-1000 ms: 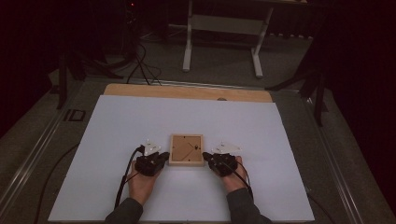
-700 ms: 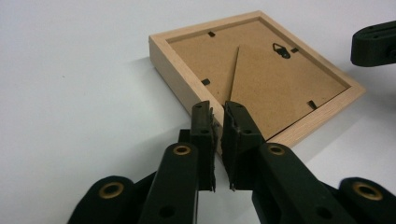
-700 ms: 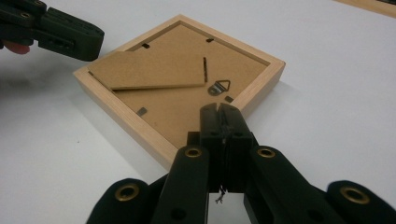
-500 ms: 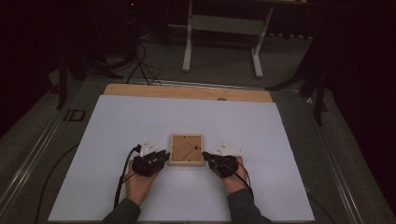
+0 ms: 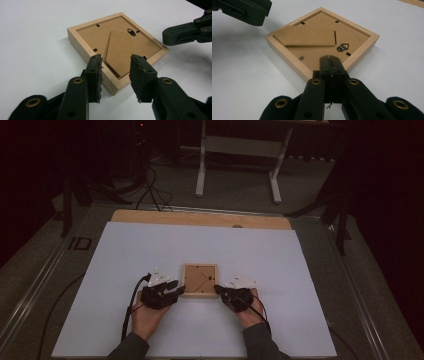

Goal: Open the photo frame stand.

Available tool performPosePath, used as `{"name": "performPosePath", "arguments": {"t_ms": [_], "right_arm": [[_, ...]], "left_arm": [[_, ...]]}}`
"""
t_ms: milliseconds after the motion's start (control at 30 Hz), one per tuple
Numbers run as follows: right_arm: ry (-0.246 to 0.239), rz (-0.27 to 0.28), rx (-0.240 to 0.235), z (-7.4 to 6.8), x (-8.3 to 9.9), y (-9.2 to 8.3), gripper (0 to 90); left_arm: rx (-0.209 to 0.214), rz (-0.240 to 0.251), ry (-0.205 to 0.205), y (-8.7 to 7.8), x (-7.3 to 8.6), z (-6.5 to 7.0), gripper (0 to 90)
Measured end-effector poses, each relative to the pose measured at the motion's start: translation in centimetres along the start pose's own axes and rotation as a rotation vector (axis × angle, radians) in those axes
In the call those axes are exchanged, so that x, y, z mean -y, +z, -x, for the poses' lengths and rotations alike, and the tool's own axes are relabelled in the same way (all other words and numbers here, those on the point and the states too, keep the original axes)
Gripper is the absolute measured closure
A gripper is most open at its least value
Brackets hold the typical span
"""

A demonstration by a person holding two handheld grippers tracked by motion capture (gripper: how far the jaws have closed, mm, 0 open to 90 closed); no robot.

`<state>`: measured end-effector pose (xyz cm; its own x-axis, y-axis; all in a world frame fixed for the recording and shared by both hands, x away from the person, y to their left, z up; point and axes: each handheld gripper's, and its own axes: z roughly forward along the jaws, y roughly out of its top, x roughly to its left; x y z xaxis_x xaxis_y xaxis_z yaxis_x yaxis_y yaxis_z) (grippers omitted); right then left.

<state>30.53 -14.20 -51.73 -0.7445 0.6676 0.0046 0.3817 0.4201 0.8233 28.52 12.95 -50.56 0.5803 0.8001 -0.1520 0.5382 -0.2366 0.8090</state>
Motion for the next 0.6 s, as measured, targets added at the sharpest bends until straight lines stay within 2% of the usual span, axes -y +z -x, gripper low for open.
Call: {"name": "performPosePath", "arguments": {"t_ms": [133,333,500,600], "right_arm": [[0.008,0.001,-0.01,0.0,0.0,0.0,89.7],[0.018,0.0,-0.022,0.0,0.1,0.0,89.7],[0.016,-0.004,-0.024,-0.1,0.2,0.1,89.7],[0.021,-0.008,-0.025,-0.1,0.2,0.1,89.7]], "left_arm": [[0.006,0.001,0.0,-0.2,-0.3,0.3,57.9],[0.029,0.007,0.023,-0.4,-1.2,0.9,56.5],[0.026,0.01,0.023,-0.1,-2.2,0.9,54.0],[0.012,-0.006,0.039,0.4,-2.5,1.2,51.0]]}}
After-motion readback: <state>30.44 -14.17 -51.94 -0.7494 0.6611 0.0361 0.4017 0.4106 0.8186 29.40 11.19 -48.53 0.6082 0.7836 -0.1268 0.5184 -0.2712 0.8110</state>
